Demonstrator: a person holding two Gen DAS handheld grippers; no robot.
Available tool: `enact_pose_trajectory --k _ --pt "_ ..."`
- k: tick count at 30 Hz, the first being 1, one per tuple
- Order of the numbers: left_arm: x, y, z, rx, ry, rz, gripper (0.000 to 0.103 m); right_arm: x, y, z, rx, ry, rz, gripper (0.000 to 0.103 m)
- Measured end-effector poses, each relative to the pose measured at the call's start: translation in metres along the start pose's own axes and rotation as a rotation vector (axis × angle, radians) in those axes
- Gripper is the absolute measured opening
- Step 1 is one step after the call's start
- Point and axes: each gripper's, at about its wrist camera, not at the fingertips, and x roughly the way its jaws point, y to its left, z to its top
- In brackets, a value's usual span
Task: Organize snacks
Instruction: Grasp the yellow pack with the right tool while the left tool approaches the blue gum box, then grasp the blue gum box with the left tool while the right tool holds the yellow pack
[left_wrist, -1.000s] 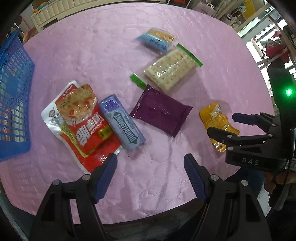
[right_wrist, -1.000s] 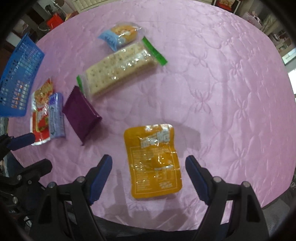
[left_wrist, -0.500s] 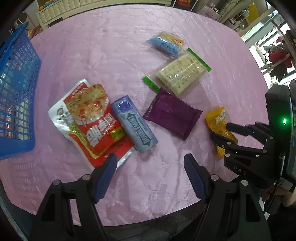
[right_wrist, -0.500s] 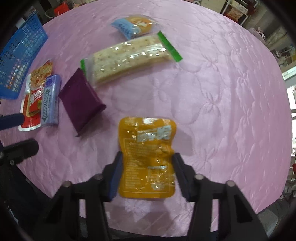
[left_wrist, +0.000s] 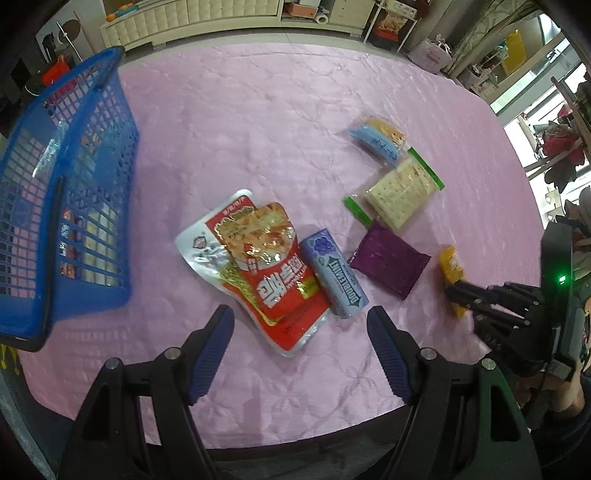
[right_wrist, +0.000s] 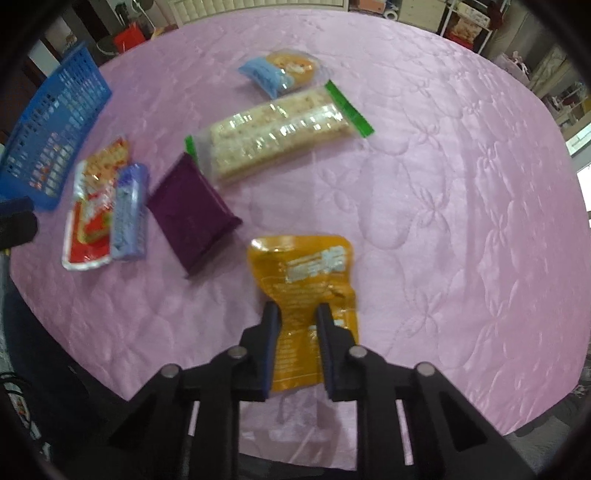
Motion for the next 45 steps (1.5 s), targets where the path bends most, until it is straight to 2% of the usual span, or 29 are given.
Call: enact_pose_trajectory --k 5,11,16,21,24,29,32,34,39,41,42,43,44,45 --pt "0.003 0.002 0.002 -0.023 0.007 0.001 0.072 -0.015 0.011 0.021 -0.012 -0.026 0.021 0.006" --pt "0.019 -0.005 0.004 -0.020 0.035 -0.013 0.072 -0.023 0.007 0.036 0.012 -0.045 0.096 0.005" --pt "0.044 -0.019 0.007 -0.027 0.081 -0.034 0.072 -0.017 -0.004 0.051 0.021 -0.034 0.092 0.006" --pt "0.068 -0.040 0.009 0.002 0.115 -0.029 0.072 -0.005 -0.015 0.039 0.012 -0.028 0.065 0.006" --pt "0.076 -0.052 0.012 0.027 0.118 -0.007 0.072 0.000 -0.023 0.039 0.044 -0.018 0.091 0.006" --pt "0.090 -0.051 0.016 -0.002 0.139 0.011 0.072 -0.001 -0.034 0.035 0.062 -0.016 0.087 0.006" --pt "0.097 -0.051 0.018 -0.005 0.145 0.029 0.052 -0.006 -0.041 0.031 0.076 -0.015 0.080 0.007" --pt "0.101 -0.053 0.018 -0.017 0.158 -0.007 0.038 -0.010 -0.045 0.028 0.082 -0.013 0.077 0.009" --pt "0.102 -0.065 0.016 0.032 0.143 0.031 0.034 -0.015 -0.052 0.023 0.089 0.000 0.061 0.010" --pt "0.099 -0.069 0.013 0.055 0.127 0.034 0.032 -0.016 -0.053 0.021 0.094 0.002 0.061 0.014" --pt "0.098 -0.071 0.011 0.060 0.123 0.030 0.032 -0.017 -0.054 0.020 0.098 0.002 0.062 0.023" --pt "0.095 -0.073 0.009 0.064 0.116 0.020 0.032 -0.016 -0.054 0.020 0.102 0.002 0.063 0.038" --pt "0.091 -0.075 0.011 0.065 0.109 0.015 0.031 -0.016 -0.054 0.020 0.111 0.003 0.066 0.047" --pt "0.087 -0.076 0.009 0.068 0.097 0.010 0.031 -0.016 -0.055 0.021 0.120 0.003 0.071 0.065"
